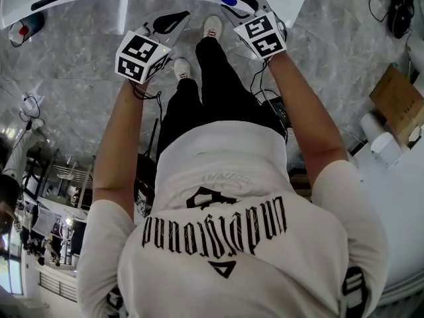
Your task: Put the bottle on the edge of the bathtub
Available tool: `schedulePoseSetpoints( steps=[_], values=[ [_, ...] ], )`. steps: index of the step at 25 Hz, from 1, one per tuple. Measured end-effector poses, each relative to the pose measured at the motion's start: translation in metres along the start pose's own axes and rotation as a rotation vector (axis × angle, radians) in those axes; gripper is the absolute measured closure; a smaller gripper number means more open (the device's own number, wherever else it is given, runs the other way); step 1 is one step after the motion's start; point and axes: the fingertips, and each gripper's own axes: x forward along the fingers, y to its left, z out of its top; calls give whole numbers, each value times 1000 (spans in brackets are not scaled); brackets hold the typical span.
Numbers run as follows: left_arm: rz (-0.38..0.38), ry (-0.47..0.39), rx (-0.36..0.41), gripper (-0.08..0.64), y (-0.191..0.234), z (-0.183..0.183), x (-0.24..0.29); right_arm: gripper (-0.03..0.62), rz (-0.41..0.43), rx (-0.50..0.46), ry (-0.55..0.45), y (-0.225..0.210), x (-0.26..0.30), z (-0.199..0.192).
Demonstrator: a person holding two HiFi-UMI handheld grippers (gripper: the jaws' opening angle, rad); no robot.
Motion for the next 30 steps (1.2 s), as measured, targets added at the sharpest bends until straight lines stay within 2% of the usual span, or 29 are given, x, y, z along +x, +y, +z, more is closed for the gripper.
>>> schedulePoseSetpoints(
  steps=[8,13,19,30],
  values=[
    [-18,-6,41,545,-23,-1,-25,420,-49,1,-43,18,-35,11],
    [-17,-27,78,545,-44,2,-49,420,-108,4,-85,29,-73,18],
    [-5,-64,102,545,-73,11,-79,420,-141,28,-110,48,-116,20],
    [17,-157,160,545,-123,44,-140,422,-179,2,-227,96,-194,65]
  ],
)
